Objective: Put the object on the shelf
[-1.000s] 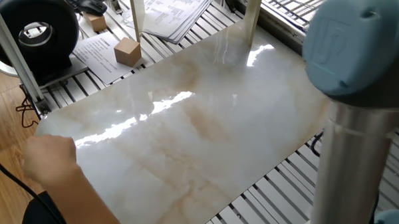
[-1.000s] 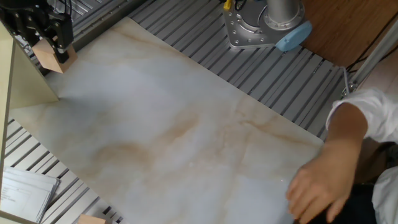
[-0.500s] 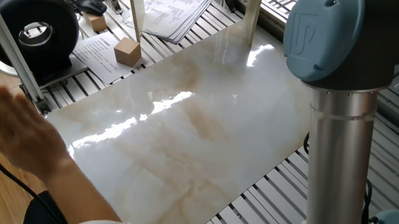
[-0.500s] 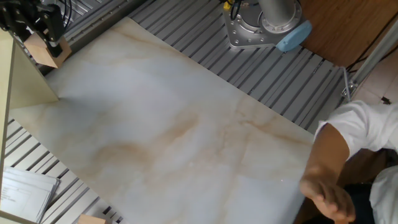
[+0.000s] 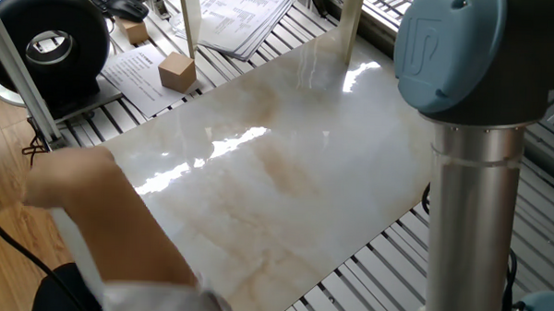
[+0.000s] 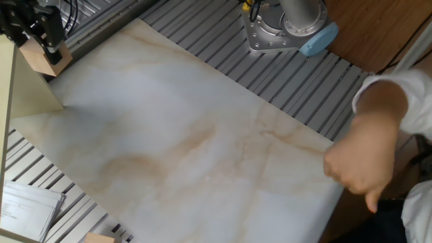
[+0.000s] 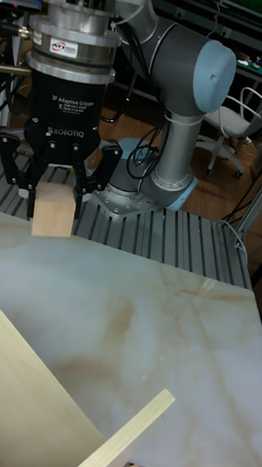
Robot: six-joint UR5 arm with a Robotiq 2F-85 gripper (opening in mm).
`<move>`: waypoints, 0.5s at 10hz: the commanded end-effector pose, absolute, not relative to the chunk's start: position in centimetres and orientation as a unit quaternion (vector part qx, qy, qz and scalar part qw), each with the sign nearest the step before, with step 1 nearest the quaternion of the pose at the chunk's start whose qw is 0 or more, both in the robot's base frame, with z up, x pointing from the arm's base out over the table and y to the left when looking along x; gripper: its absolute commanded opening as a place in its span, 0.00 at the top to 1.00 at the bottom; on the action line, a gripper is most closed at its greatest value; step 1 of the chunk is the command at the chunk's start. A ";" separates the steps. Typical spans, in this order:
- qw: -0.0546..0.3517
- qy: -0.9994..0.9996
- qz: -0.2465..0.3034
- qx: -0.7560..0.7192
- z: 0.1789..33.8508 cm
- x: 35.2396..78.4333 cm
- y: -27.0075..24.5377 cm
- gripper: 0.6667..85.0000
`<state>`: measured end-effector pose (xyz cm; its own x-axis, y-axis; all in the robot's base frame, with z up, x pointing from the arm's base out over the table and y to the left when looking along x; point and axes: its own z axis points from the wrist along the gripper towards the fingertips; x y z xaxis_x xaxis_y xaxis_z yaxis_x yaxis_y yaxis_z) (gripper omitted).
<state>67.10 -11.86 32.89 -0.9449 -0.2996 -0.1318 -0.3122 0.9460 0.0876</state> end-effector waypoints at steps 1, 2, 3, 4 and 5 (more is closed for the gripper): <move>0.072 0.986 0.054 -0.144 33.1 67.8 -11.8 0.99; 0.077 0.986 0.053 -0.141 33.1 68.0 -11.8 0.99; 0.077 0.986 0.052 -0.139 33.1 68.1 -11.9 0.99; 0.076 0.986 0.052 -0.138 33.1 68.0 -11.9 0.99; 0.074 0.987 0.056 -0.134 33.1 67.9 -11.7 0.99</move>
<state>67.79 -12.03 32.96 -0.9506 -0.2707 -0.1517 -0.2846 0.9555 0.0782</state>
